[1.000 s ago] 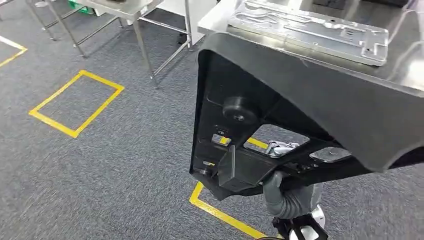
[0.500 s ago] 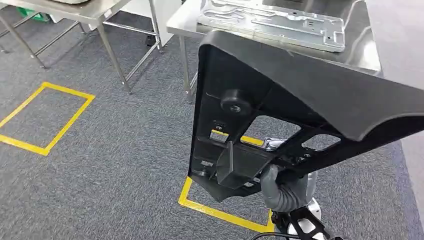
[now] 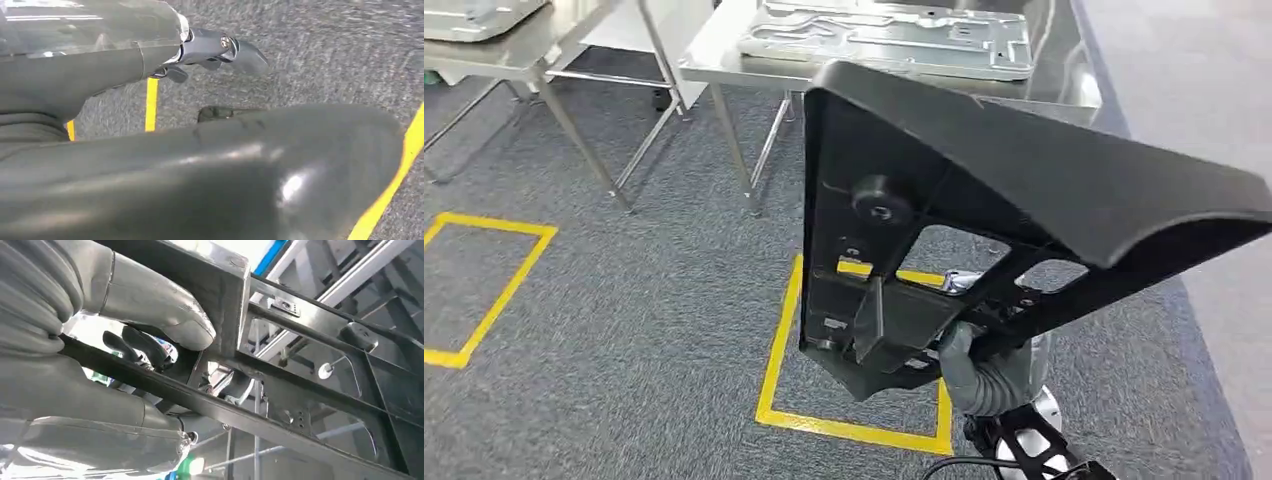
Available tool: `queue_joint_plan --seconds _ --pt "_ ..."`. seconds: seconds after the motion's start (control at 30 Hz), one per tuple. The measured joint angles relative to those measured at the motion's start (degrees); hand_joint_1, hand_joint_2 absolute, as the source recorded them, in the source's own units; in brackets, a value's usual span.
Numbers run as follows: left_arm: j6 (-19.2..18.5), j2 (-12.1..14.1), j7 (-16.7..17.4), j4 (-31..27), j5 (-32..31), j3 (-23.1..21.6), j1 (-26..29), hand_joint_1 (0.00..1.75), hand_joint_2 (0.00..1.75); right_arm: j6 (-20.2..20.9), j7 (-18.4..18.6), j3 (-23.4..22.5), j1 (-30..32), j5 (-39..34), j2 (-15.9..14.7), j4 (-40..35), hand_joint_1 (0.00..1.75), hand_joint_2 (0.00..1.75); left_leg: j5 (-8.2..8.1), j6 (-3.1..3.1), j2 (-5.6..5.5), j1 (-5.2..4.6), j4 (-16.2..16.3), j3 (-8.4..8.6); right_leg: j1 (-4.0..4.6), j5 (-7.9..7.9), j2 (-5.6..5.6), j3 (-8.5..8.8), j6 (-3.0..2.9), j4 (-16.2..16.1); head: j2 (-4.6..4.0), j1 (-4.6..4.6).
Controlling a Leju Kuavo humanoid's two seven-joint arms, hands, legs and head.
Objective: Take the parts from the cabinet and place them on the table.
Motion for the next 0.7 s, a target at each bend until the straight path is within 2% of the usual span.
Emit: queue_joint_plan --seconds 0.03,0.07,0.17,0.2,0.23,0.27,0.33,0.37,0.4,0.43,0.5,0.53,0.57,0.6,0.67,0.7 --pt "0.00 0.06 0.00 0.00 0.00 0.20 0.05 0.00 0.00 0.00 0.00 0.00 -0.08 -0.02 0.00 0.04 1.75 1.75 0.15 0.39 -3.01 0.16 -3.08 1.21 -0.02 -0.03 0.45 -0.18 0.25 0.15 0.00 0.00" --pt "-0.02 0.07 0.00 0.00 0.00 0.35 0.06 0.00 0.00 0.00 0.00 0.00 -0.20 -0.02 0.00 0.11 1.75 1.75 -0.09 0.50 -2.93 0.22 -4.06 1.46 0.21 -0.06 1.21 -0.54 0.65 0.52 0.00 0.00" --pt "-0.24 0.04 0.02 0.00 0.00 0.74 -0.06 0.00 0.00 0.00 0.00 0.02 -0.17 -0.04 -0.02 0.13 1.75 1.75 0.19 1.30 -1.48 -0.17 -3.83 1.51 -0.20 0.60 2.82 -0.93 1.92 -0.09 0.00 0.00" --pt "-0.42 -0.18 0.02 0.00 0.00 0.79 -0.18 0.00 0.00 0.00 0.00 0.02 -0.22 -0.04 -0.04 0.11 1.75 1.75 0.69 1.89 -0.69 0.48 -4.52 1.65 0.04 0.38 2.11 -0.99 2.17 0.23 0.00 0.00" --pt "-0.50 -0.15 -0.04 0.00 0.00 0.83 -0.31 0.00 0.00 0.00 0.00 0.02 -0.39 -0.11 -0.04 0.11 1.75 1.75 0.78 2.33 0.01 0.37 -4.77 1.79 0.25 -0.75 -1.63 -1.64 2.34 1.63 0.00 0.02" --pt "-0.59 -0.13 -0.07 0.00 0.00 0.85 -0.24 0.00 0.00 0.00 0.00 0.02 -0.63 -0.11 -0.04 0.13 1.75 1.75 0.79 2.64 0.65 0.29 -4.78 1.75 0.24 -2.86 -3.25 -3.25 2.45 4.82 0.00 0.00" --pt "-0.61 -0.07 -0.07 0.00 0.00 0.90 0.15 0.00 0.00 -0.02 0.00 0.04 -0.70 -0.15 -0.04 0.20 1.75 1.75 0.69 2.79 2.18 0.06 -4.77 1.69 -0.08 -7.15 -4.02 -7.65 2.79 14.05 0.00 0.00" --pt "-0.63 -0.07 -0.07 0.00 0.00 0.90 0.23 0.00 0.00 -0.04 0.00 0.04 -0.66 -0.11 -0.07 0.31 1.75 1.75 0.66 2.79 2.91 0.03 -4.75 1.62 -0.20 -8.11 -4.09 -9.36 2.95 17.55 0.00 0.00" --pt "-0.79 -0.07 -0.07 0.00 0.00 0.92 0.20 0.00 0.00 -0.06 0.00 0.07 -0.60 -0.09 -0.07 0.44 1.75 1.75 0.62 2.75 3.58 0.02 -4.74 1.63 -0.28 -7.67 -4.24 -9.64 3.06 18.14 0.00 0.00" --pt "-0.85 -0.07 -0.07 0.00 0.00 0.92 0.13 0.00 0.00 -0.11 0.00 0.07 -0.59 -0.02 -0.07 0.48 1.75 1.75 0.54 2.64 4.23 0.02 -4.72 1.68 -0.38 -5.95 -4.44 -8.45 3.13 15.89 0.00 0.00" --pt "-0.94 -0.11 -0.07 0.00 0.00 0.92 0.03 0.00 0.00 -0.20 0.00 0.07 -0.62 0.20 -0.07 0.46 1.75 1.75 0.26 2.31 5.30 0.02 -4.64 2.02 -0.43 -1.17 -5.72 -2.79 2.93 5.74 0.00 0.00" --pt "-0.96 -0.11 -0.09 0.00 0.00 0.92 -0.01 0.00 0.00 -0.22 0.00 0.09 -0.66 0.24 -0.07 0.46 1.75 1.75 0.06 2.00 5.60 -0.12 -4.54 2.22 -0.27 0.07 -7.83 0.03 2.59 0.83 0.00 0.00" --pt "-1.01 -0.11 -0.09 0.00 0.00 0.92 -0.03 0.00 0.00 -0.04 0.00 0.09 -0.69 0.24 -0.07 0.50 1.75 1.75 -0.23 1.53 5.99 -0.53 -4.34 2.19 0.38 -0.53 -8.30 0.29 2.16 0.01 0.00 0.00" --pt "-1.11 -0.09 -0.11 0.00 0.00 0.92 -0.05 0.00 0.00 0.15 0.00 0.09 -0.67 0.05 -0.07 0.50 1.75 1.75 -0.25 1.26 6.38 -0.50 -4.40 2.26 0.36 -0.41 -7.47 0.04 1.80 0.01 0.00 0.00" --pt "-1.22 -0.09 -0.11 0.00 0.00 0.92 -0.14 0.00 0.00 0.42 0.00 0.09 -0.60 -0.11 -0.09 0.59 1.75 1.75 -0.26 0.70 7.32 -0.51 -4.57 2.51 0.59 -0.44 -6.48 -0.27 1.34 0.09 0.00 0.00" --pt "-1.27 -0.09 -0.11 0.00 0.00 0.92 -0.28 0.00 0.00 0.48 0.00 0.09 -0.60 -0.11 -0.09 0.57 1.75 1.75 -0.50 0.25 7.59 -0.50 -4.53 2.66 0.13 -0.12 -5.91 0.00 0.84 -0.42 0.00 0.00"
